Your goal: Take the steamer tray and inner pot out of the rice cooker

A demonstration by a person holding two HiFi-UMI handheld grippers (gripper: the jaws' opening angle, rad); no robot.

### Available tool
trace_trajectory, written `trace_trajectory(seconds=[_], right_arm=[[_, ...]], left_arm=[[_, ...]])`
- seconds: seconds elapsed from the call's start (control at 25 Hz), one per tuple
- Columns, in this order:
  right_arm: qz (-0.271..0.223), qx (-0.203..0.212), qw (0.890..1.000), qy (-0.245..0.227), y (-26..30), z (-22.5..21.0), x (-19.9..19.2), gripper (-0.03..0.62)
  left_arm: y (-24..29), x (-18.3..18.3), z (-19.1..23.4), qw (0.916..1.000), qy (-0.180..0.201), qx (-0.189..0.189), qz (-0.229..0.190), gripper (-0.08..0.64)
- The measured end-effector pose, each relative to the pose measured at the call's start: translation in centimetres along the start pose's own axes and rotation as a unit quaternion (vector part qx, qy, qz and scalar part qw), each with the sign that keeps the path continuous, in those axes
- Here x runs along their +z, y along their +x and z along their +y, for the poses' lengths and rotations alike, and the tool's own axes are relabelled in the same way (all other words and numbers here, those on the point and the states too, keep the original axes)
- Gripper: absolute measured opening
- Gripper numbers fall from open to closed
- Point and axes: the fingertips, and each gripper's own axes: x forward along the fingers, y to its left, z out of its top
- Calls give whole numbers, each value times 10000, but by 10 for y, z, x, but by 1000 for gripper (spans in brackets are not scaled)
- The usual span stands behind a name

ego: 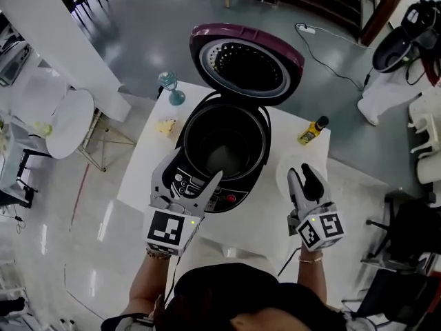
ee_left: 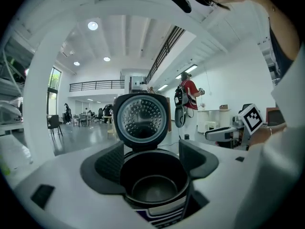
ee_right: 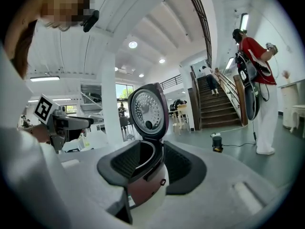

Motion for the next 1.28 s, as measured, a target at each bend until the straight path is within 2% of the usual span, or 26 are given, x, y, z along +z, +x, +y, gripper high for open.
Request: trace_trajectory(seconds=[0.08, 0.24, 0.44, 0.56, 0.72, 0.88, 0.96, 1.08, 1.16, 1.28], right_arm=[[81, -107, 9999, -52, 8, 9, -3, 135], [310, -292, 9990, -153, 29, 26, -11, 135], [490, -588, 9960, -456, 47, 35, -15, 145], [739, -782, 9916, -722, 58, 35, -20, 174], [1090, -992, 9855, -838, 82, 37, -32, 202], [1954, -1079, 9713, -820, 97, 27, -61, 226], [2188, -1157, 9656, -794, 104, 21, -68, 244], [2419, -1279, 9573, -930, 117, 14, -70, 253], [2754, -1312, 9454, -1150, 126, 11, -74, 258], [3439, -1317, 9189, -1415, 136, 9, -83, 261]], left_arm=[[2, -8, 21, 9998, -99, 27, 156, 348], [13, -28, 50, 9980, -273, -163, 545, 364], [29, -46, 71, 9953, 87, -287, 926, 370], [40, -55, 80, 9929, 109, -414, 1114, 370], [56, -71, 97, 9878, 149, -556, 1444, 370], [69, -81, 96, 9833, 2, -781, 1643, 370], [76, -84, 96, 9808, -68, -887, 1735, 370], [91, -85, 101, 9790, 175, -861, 1841, 370], [99, -90, 104, 9745, 434, -842, 2033, 370], [111, -98, 103, 9629, 704, -1003, 2405, 370]])
